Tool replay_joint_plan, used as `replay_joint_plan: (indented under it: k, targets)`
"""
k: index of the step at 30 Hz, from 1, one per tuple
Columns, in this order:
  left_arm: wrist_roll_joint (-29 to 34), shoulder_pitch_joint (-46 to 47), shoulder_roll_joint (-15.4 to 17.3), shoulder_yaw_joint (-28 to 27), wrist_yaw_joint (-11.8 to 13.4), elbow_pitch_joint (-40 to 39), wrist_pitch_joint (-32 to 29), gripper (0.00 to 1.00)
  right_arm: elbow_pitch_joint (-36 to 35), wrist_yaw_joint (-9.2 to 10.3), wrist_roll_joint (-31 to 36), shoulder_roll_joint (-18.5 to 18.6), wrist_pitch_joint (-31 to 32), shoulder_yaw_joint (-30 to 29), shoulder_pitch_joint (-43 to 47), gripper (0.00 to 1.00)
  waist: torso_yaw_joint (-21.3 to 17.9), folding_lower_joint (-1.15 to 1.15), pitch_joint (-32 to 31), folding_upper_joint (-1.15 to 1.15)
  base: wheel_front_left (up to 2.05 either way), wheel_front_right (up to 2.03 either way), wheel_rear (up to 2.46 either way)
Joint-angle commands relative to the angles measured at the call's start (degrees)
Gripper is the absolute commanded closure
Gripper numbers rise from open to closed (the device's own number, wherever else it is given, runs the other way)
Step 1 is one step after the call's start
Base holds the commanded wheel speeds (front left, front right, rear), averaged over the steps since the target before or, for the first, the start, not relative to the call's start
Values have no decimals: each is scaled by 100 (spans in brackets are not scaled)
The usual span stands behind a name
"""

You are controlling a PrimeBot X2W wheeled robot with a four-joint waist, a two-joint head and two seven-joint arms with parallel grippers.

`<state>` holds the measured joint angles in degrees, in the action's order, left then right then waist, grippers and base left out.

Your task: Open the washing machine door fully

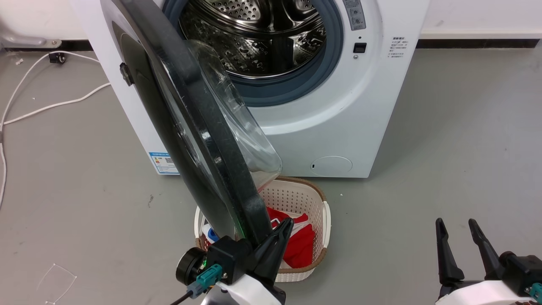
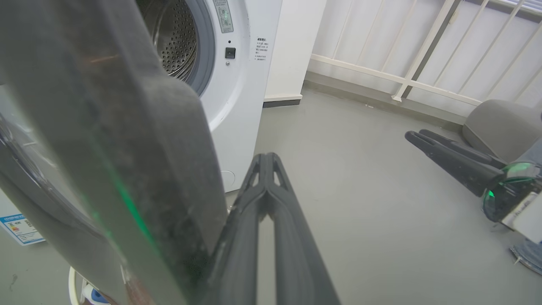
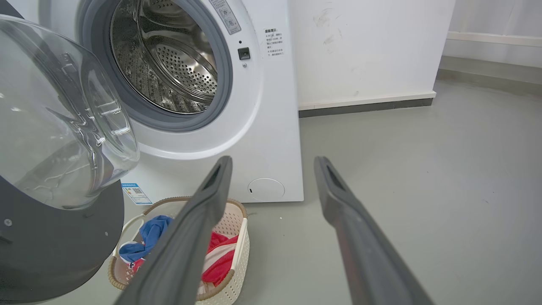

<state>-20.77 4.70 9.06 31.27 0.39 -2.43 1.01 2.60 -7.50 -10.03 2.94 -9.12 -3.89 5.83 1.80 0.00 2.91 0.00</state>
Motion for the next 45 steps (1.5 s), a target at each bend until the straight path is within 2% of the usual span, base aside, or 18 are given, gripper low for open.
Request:
replay_joint_plan:
  k: [1,14,16,29,34,37,39,45]
  targets:
    - [12,-44,79,-69,71,30,32,100,28,1,-35,-12,-37,-2,-98,0,20,0,5,0,0,0,0]
    - [56,-477,222,-50,324,-300,30,100,-2,1,-32,-12,48,-55,-47,0,443,0,-23,0,0,0,0]
    - [8,-629,284,-106,428,-431,2,100,-29,1,5,-12,87,-96,-9,0,707,0,-23,0,0,0,0]
    - [-100,-991,279,-514,846,-700,399,100,-316,1,144,-10,294,-334,117,0,1745,0,-29,0,0,0,0]
    - [-249,-1007,358,-1027,1112,-534,619,100,-442,1,208,-11,404,-355,82,0,1969,0,8,0,0,0,0]
    - [-403,-888,436,-1332,1118,-364,790,100,-510,1,213,-11,464,-326,24,0,2017,0,37,0,0,0,0]
    - [-689,-799,435,-1620,1033,-226,911,100,-550,1,216,-11,487,-284,-14,0,2010,0,58,0,0,0,0]
    - [-1325,-465,725,-2551,740,369,1211,100,-648,1,254,-10,550,-175,-25,0,1881,0,123,0,0,0,0]
